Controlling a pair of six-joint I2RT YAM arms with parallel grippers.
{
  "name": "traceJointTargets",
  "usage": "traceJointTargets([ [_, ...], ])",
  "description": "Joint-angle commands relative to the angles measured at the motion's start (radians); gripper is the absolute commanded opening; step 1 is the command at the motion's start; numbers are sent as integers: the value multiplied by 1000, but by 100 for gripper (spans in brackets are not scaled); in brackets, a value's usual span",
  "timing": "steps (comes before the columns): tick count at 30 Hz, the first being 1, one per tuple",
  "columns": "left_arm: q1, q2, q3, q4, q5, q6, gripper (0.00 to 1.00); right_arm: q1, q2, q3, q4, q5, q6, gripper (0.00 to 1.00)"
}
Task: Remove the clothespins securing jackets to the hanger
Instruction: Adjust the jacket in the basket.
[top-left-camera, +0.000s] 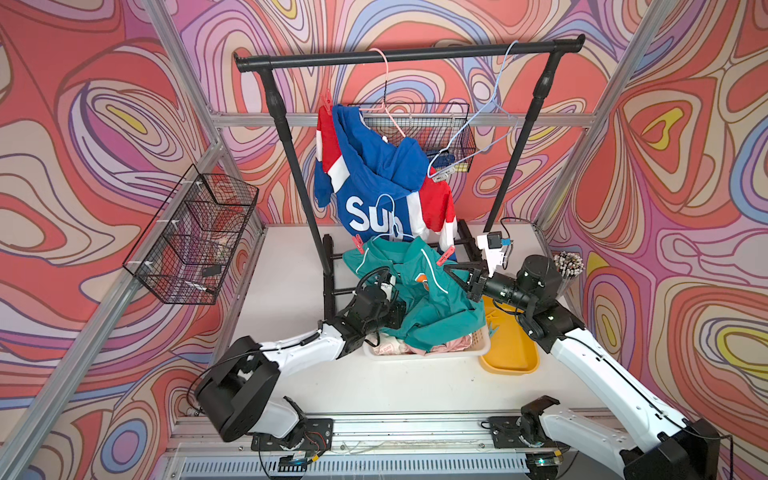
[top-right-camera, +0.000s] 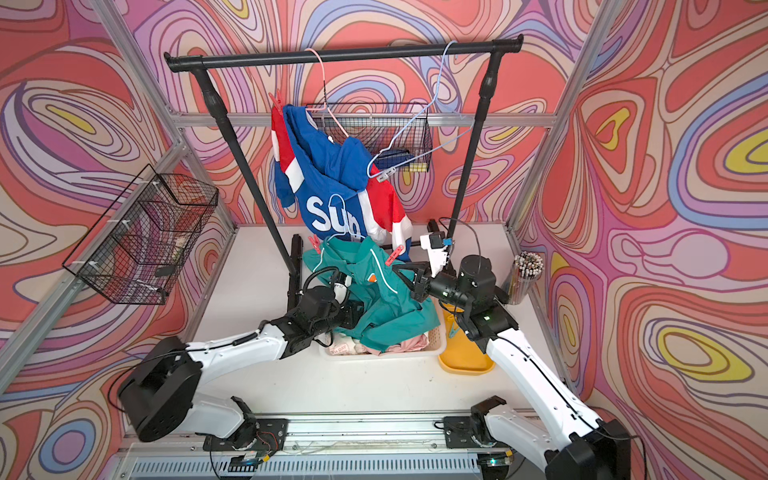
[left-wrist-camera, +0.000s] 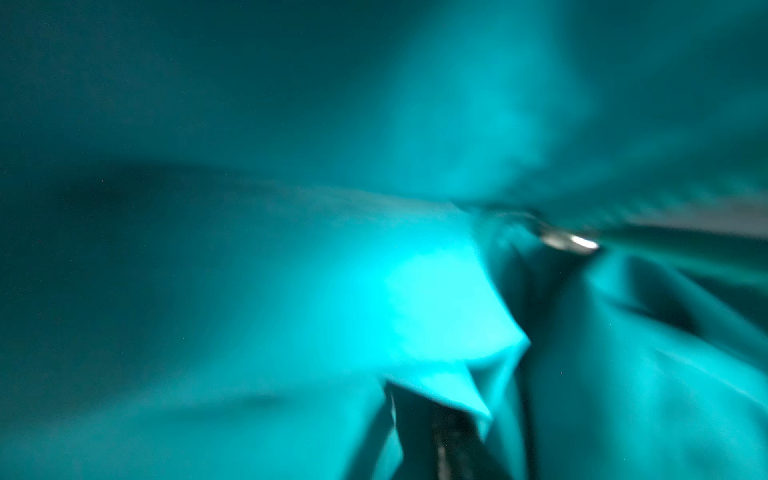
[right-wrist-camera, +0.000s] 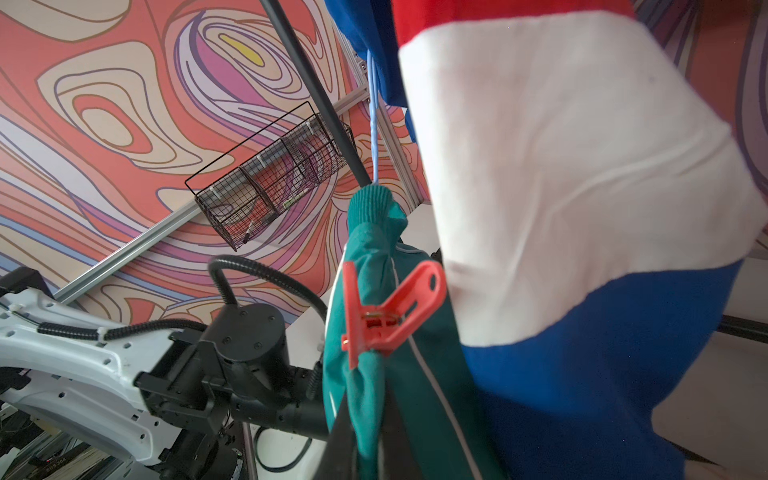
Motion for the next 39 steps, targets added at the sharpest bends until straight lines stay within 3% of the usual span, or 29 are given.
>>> traceJointTargets([
  [1, -11, -122, 62, -187, -22, 53, 49, 16, 7, 22, 21, -27, -8, 0],
  [8, -11, -262, 81, -392, 69, 65, 49, 15, -1, 25, 17, -4, -9, 0],
  [13, -67, -332, 6, -383, 142, 61, 21, 16, 7, 22, 18, 23, -11, 0],
  [16, -125, -309, 6, -367, 144, 58, 14, 16, 18, 26, 27, 30, -11, 0],
  [21, -191, -191, 24, -281, 133, 22, 8, 16, 25, 31, 35, 37, -12, 0],
  [28, -197, 20, 70, -160, 36, 2, 0, 16, -3, 7, 10, 49, -19, 0],
  [39, -197, 311, 2, 158, -48, -39, 0, 16, -15, -73, 5, 48, -2, 0],
])
